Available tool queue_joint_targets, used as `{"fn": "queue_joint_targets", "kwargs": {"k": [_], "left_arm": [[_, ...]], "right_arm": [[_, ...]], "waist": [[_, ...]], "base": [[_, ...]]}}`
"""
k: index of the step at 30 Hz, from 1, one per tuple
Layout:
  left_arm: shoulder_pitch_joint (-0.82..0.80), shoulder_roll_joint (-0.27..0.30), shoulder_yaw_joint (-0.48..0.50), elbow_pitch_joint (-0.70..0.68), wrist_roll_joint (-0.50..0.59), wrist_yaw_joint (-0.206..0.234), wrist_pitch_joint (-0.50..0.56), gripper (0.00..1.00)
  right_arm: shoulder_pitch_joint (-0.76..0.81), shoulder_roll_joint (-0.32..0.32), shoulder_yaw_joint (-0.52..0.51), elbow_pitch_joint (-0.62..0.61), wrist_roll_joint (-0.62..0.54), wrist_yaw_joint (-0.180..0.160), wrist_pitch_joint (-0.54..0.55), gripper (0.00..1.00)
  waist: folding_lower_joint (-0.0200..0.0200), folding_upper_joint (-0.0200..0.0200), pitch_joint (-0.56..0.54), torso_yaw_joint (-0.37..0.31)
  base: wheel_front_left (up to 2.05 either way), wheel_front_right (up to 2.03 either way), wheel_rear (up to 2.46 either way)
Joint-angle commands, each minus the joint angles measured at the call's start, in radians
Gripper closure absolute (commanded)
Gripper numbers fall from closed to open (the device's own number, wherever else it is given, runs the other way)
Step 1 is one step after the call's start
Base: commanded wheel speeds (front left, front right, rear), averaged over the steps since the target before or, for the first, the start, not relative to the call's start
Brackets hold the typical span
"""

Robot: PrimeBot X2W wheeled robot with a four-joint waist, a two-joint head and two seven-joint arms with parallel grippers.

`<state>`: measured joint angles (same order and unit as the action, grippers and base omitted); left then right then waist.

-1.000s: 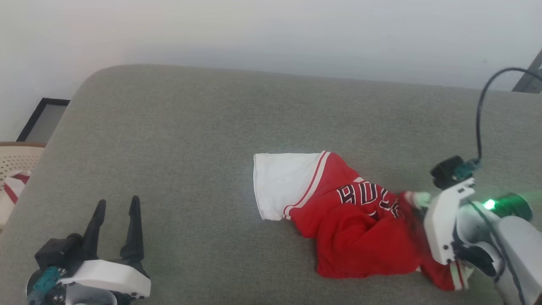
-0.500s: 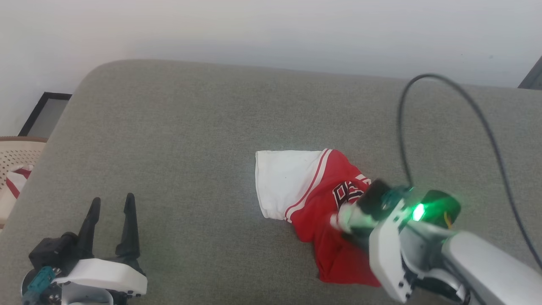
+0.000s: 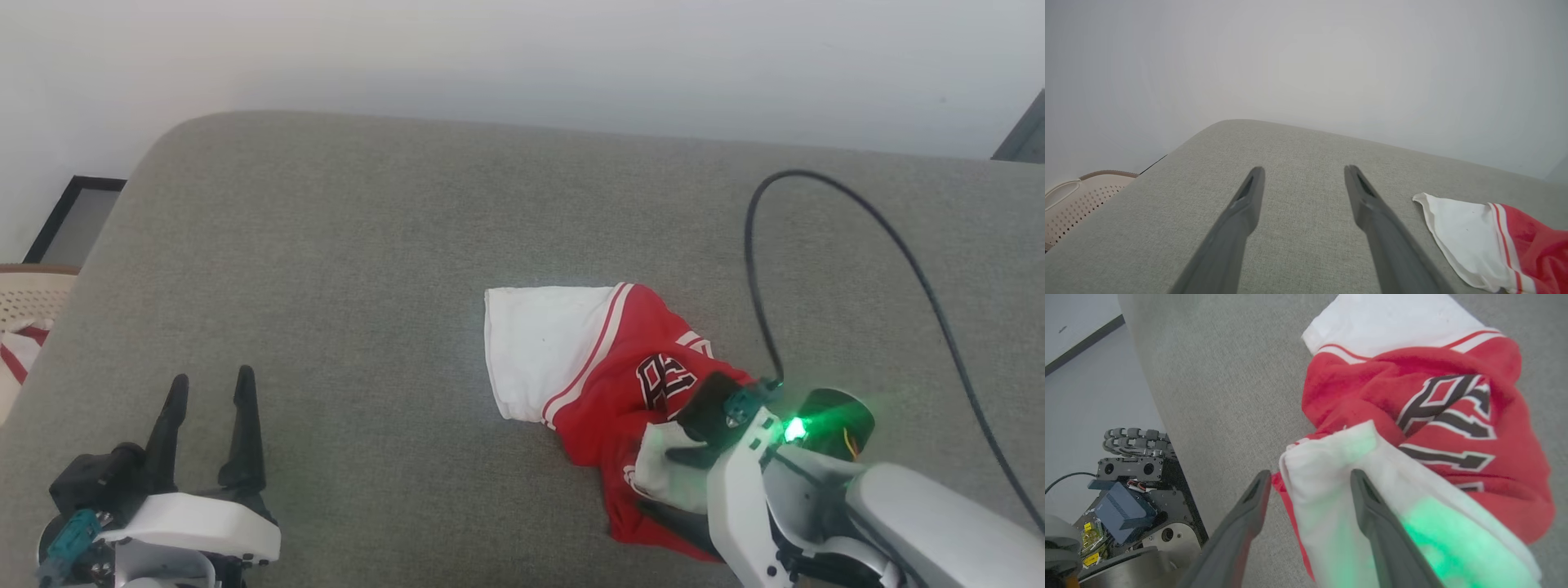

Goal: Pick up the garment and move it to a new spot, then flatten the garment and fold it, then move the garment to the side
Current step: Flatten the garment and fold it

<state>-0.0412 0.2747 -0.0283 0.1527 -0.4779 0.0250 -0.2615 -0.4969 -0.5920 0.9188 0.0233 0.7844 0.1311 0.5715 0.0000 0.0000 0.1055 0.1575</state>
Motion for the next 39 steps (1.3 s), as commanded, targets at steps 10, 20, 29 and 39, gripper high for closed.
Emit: {"fn": "queue_joint_targets", "kwargs": {"k": [10,20,29,39], "left_arm": [[0.019,0.007,0.022,-0.013,0.009,0.006,-0.004,0.0],[0.038,0.014,0.027,-0.023,0.008,0.009,-0.004,0.0],[0.047,0.021,0.017,-0.024,0.008,0.006,-0.001,0.0],[0.009,0.014,-0.002,-0.02,0.004,0.004,0.004,0.0]], "right_arm": [[0.001,-0.025,-0.125,-0.077,0.046,-0.001,-0.043,0.0],[0.106,-0.027,-0.317,-0.024,-0.049,-0.001,-0.004,0.0],[0.225,-0.004,-0.379,0.021,-0.046,-0.001,0.093,0.0],[0.221,0.056,-0.328,0.152,-0.062,-0.001,0.108,0.3]], "waist": [[0.0,0.0,-0.015,-0.035],[0.0,0.0,-0.034,-0.068],[0.0,0.0,-0.036,-0.07],[0.0,0.0,-0.006,-0.043]], "base": [[0.0,0.0,0.0],[0.0,0.0,0.0],[0.0,0.0,0.0],[0.0,0.0,0.0]]}}
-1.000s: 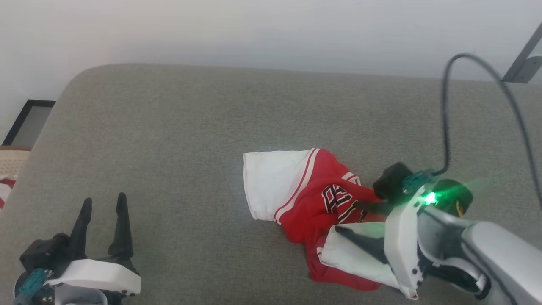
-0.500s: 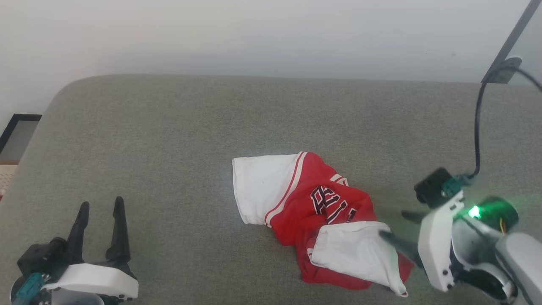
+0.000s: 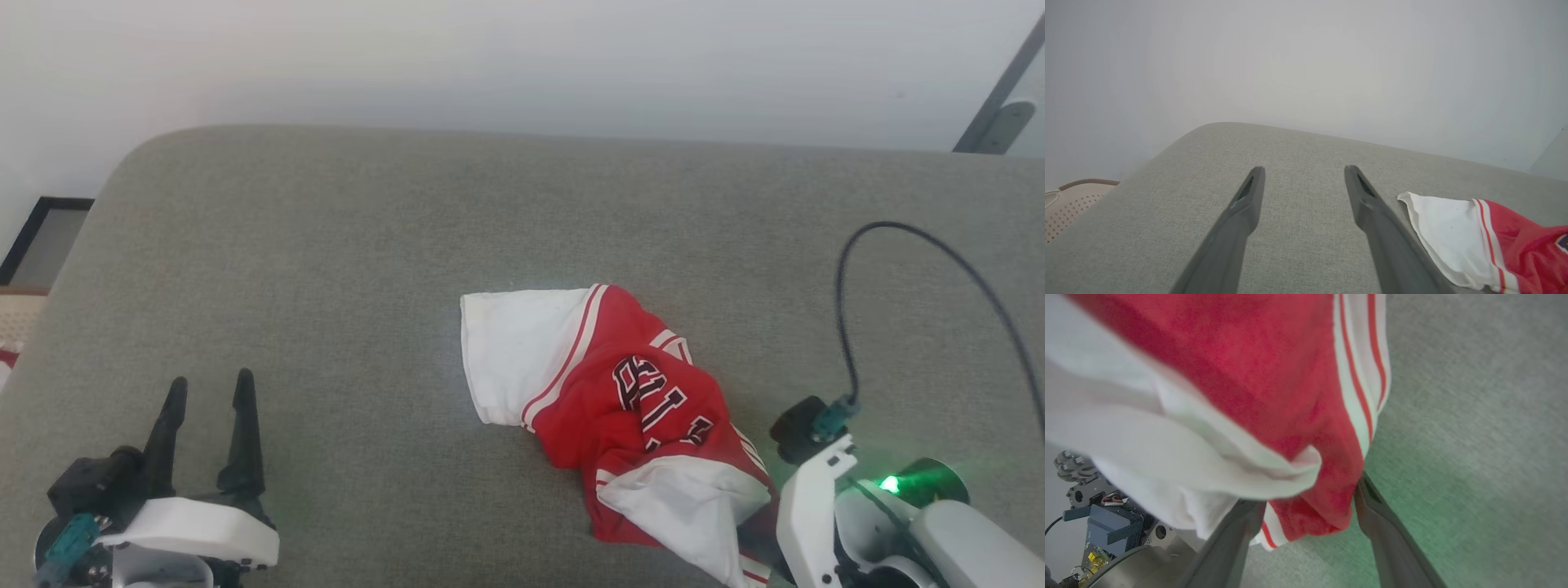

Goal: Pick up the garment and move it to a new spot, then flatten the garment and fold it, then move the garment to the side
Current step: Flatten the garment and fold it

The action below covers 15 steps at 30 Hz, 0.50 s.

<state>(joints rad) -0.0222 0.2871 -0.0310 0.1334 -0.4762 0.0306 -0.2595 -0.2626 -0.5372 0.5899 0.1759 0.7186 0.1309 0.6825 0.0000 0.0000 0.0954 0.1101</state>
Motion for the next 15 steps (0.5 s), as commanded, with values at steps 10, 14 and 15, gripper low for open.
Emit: {"fn": "queue_joint_targets", "kwargs": {"k": [10,14,15], "left_arm": [[-0.038,-0.007,-0.01,0.013,0.001,-0.004,-0.001,0.0],[-0.042,-0.01,-0.01,0.009,0.0,-0.004,-0.003,0.0],[-0.045,-0.012,-0.011,0.009,0.001,-0.005,-0.003,0.0]], "right_arm": [[-0.146,-0.027,0.07,0.13,-0.048,-0.001,-0.111,1.0],[-0.22,-0.071,0.064,0.153,-0.073,-0.001,-0.143,1.0],[-0.241,-0.083,0.059,0.161,-0.081,-0.001,-0.15,1.0]], "waist": [[0.0,0.0,0.033,0.043],[0.0,0.0,0.043,0.05],[0.0,0.0,0.047,0.053]], "base": [[0.0,0.0,0.0],[0.0,0.0,0.0],[0.0,0.0,0.0]]}}
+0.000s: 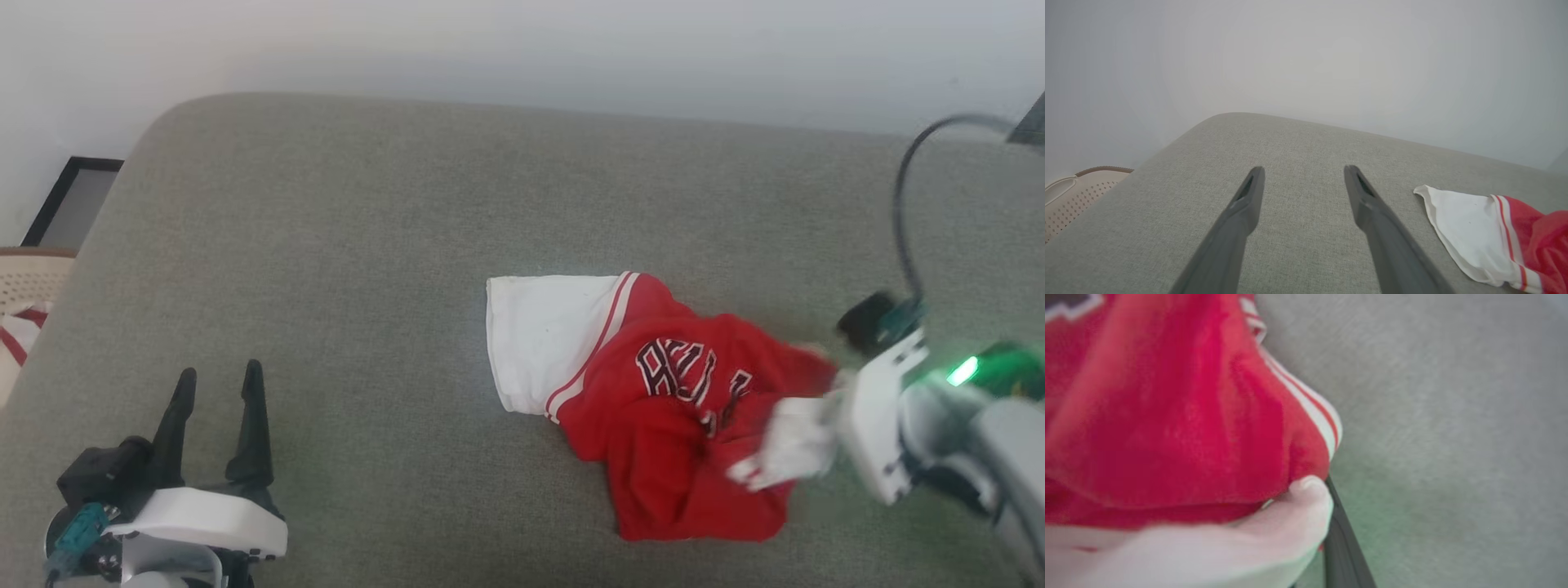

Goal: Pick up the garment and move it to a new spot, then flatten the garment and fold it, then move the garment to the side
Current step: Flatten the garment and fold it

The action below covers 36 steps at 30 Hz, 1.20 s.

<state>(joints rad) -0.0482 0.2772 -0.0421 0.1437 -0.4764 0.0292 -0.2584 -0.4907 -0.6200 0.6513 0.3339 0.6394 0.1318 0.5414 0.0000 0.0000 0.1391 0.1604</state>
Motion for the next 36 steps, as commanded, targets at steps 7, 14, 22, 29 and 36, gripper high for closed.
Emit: {"fn": "queue_joint_targets", "kwargs": {"k": [7,14,22,29,36], "left_arm": [[-0.047,-0.02,-0.02,0.012,0.012,-0.016,-0.006,0.0],[-0.082,-0.041,-0.043,0.037,0.026,-0.033,-0.006,0.0],[-0.109,-0.051,-0.056,0.052,0.035,-0.048,-0.007,0.0],[-0.137,-0.054,-0.059,0.069,0.047,-0.055,-0.007,0.0],[-0.171,-0.033,-0.058,0.077,0.053,-0.06,0.001,0.0]], "right_arm": [[-0.156,-0.072,0.006,0.094,-0.042,-0.002,-0.053,1.0],[-0.274,-0.112,0.055,0.242,-0.068,-0.002,-0.123,1.0],[-0.349,-0.112,0.102,0.422,-0.08,-0.002,-0.196,1.0],[-0.394,-0.054,0.139,0.57,-0.024,-0.002,-0.247,0.06],[-0.429,-0.011,0.183,0.595,0.028,-0.002,-0.312,0.0]], "waist": [[0.0,0.0,0.032,0.027],[0.0,0.0,0.057,0.059],[0.0,0.0,0.085,0.085],[0.0,0.0,0.107,0.093],[0.0,0.0,0.095,0.06]], "base": [[0.0,0.0,0.0],[0.0,0.0,0.0],[0.0,0.0,0.0],[0.0,0.0,0.0],[0.0,0.0,0.0]]}}
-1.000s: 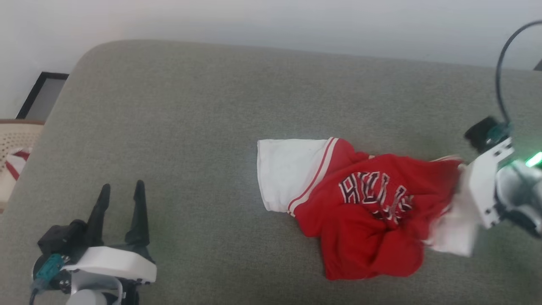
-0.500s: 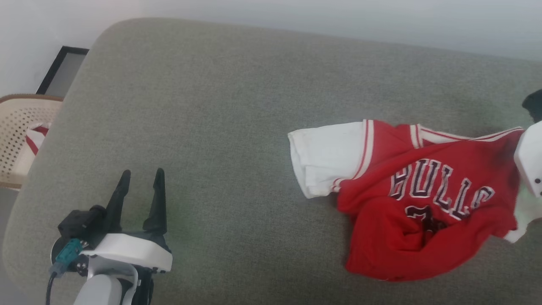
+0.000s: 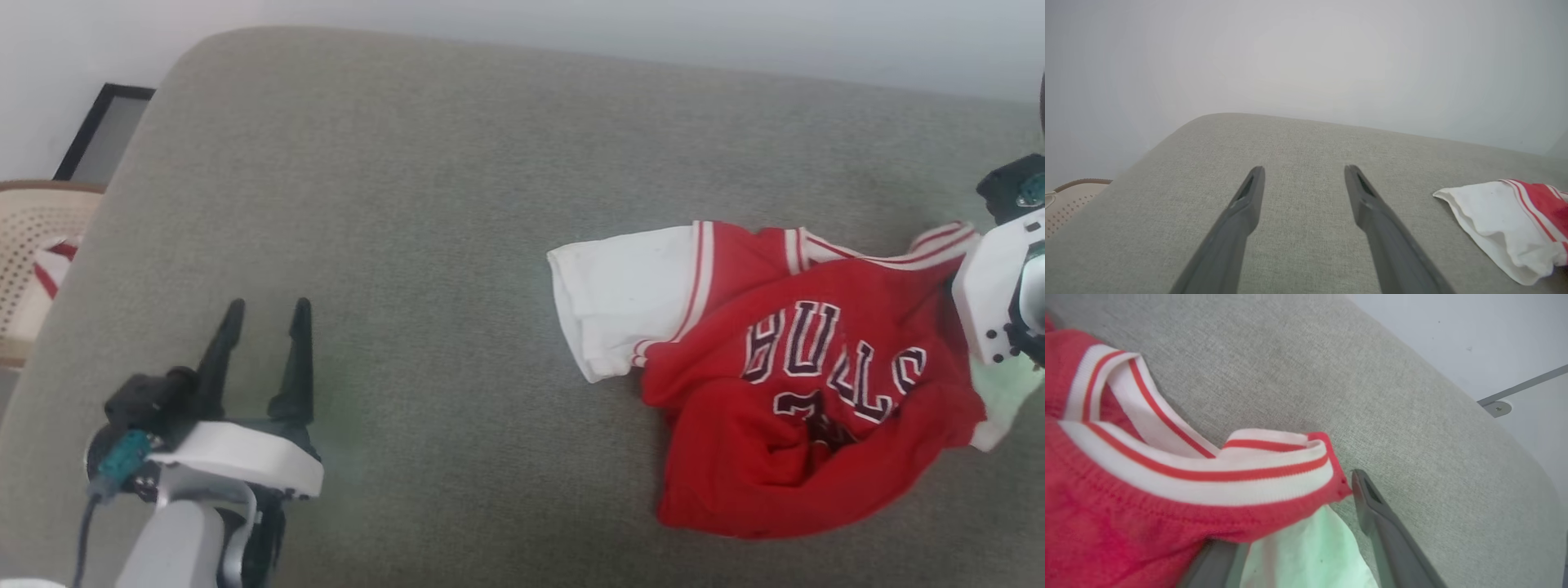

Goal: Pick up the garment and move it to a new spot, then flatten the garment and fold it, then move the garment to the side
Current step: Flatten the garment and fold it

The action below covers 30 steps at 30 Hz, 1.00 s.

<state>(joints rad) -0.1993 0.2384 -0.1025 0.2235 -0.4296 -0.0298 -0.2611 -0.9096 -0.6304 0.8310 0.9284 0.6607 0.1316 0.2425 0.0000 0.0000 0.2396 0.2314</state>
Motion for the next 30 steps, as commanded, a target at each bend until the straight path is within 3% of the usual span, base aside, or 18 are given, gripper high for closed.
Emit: {"fn": "queue_joint_targets", "kwargs": {"k": [1,11,17,23,30], "left_arm": [[-0.024,0.01,0.001,-0.005,0.007,-0.003,0.007,0.0],[-0.107,0.087,-0.019,-0.048,-0.016,-0.04,0.148,0.0],[-0.182,0.134,-0.053,-0.071,-0.047,-0.071,0.278,0.0],[-0.27,0.187,-0.105,-0.06,-0.123,-0.091,0.449,0.0],[-0.334,0.225,-0.144,-0.012,-0.194,-0.099,0.596,0.0]], "right_arm": [[-0.012,0.002,0.013,-0.006,0.011,-0.002,-0.027,0.0],[-0.004,0.029,0.014,-0.064,0.059,-0.002,-0.204,0.0],[0.021,0.061,-0.046,-0.071,0.039,-0.002,-0.338,0.0],[0.078,0.104,-0.161,-0.077,-0.017,-0.002,-0.474,0.0],[0.161,0.154,-0.321,-0.124,-0.115,-0.002,-0.507,0.0]], "waist": [[0.0,0.0,-0.008,-0.018],[0.0,0.0,-0.03,-0.126],[0.0,0.0,-0.034,-0.208],[0.0,0.0,-0.037,-0.293],[0.0,0.0,-0.043,-0.354]], "base": [[0.0,0.0,0.0],[0.0,0.0,0.0],[0.0,0.0,0.0],[0.0,0.0,0.0],[0.0,0.0,0.0]]}}
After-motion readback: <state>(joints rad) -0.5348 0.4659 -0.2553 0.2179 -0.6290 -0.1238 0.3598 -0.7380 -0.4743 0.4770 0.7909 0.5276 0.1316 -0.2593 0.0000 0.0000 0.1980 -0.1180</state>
